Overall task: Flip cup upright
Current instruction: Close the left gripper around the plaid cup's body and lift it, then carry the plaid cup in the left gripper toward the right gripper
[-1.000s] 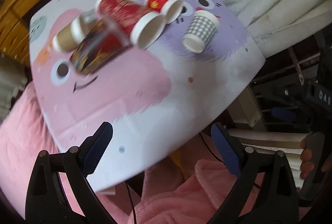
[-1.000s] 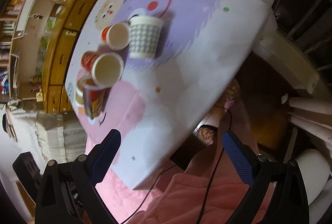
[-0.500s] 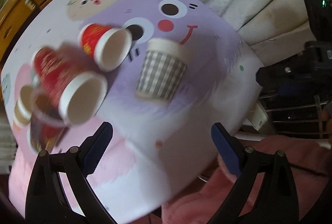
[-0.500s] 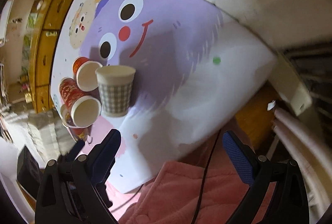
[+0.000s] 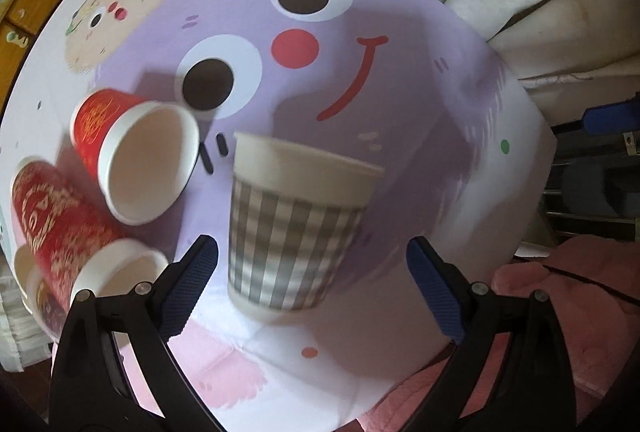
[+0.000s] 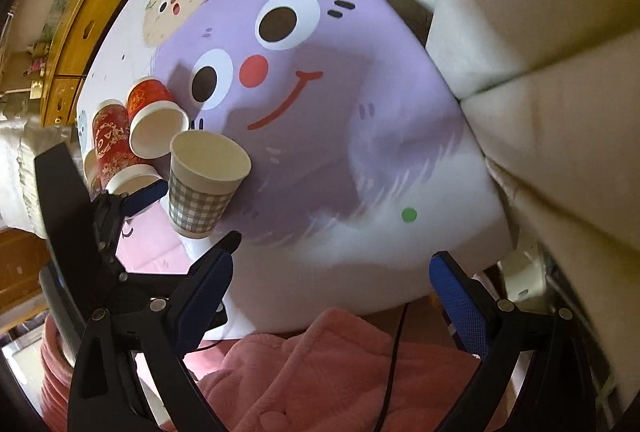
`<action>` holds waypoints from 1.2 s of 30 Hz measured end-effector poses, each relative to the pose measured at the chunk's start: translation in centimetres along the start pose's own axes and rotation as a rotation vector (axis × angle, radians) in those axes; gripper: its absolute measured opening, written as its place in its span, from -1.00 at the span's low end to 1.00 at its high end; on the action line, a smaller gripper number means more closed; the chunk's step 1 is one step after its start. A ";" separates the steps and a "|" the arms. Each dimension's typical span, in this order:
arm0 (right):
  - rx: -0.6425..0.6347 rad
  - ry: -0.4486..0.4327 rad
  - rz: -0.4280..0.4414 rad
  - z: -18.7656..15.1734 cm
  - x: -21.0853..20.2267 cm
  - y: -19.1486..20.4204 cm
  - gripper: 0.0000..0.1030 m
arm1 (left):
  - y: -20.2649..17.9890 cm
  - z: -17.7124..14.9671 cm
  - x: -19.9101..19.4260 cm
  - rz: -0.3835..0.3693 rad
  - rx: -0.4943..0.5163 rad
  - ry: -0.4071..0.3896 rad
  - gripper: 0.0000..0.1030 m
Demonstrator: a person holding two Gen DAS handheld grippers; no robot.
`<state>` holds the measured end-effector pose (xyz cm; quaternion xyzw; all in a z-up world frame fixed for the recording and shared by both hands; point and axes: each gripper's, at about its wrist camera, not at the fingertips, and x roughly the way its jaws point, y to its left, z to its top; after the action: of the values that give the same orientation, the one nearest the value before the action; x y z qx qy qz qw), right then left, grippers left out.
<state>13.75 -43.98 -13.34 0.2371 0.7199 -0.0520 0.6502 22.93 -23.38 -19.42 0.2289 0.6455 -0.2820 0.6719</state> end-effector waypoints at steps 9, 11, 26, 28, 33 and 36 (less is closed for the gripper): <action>0.020 -0.027 -0.009 -0.6 -0.2 -1.2 0.95 | -0.6 1.5 0.7 -0.052 -0.038 -0.034 0.27; 0.024 -0.027 -0.009 -0.7 0.0 -1.2 0.95 | -0.6 1.4 0.5 -0.068 -0.060 -0.047 0.25; 0.004 -0.050 -0.004 -2.0 -0.9 1.4 0.95 | 4.4 -6.2 -3.1 -0.136 -0.532 -0.166 0.22; -0.013 -0.048 -0.009 -2.1 -0.9 2.1 0.95 | 5.0 -7.7 -3.7 -0.138 -0.589 -0.190 0.22; -0.070 -0.036 -0.033 -2.6 -0.6 4.5 0.95 | 6.5 -13.3 -5.5 -0.137 -0.722 -0.257 0.22; -0.086 -0.022 -0.031 -2.7 -0.2 5.5 0.95 | 7.9 -16.4 -6.2 -0.137 -0.809 -0.287 0.22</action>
<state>13.52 -38.10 -11.46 0.1971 0.7181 -0.0335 0.6667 16.12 -6.04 -14.66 -0.1379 0.6177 -0.0794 0.7702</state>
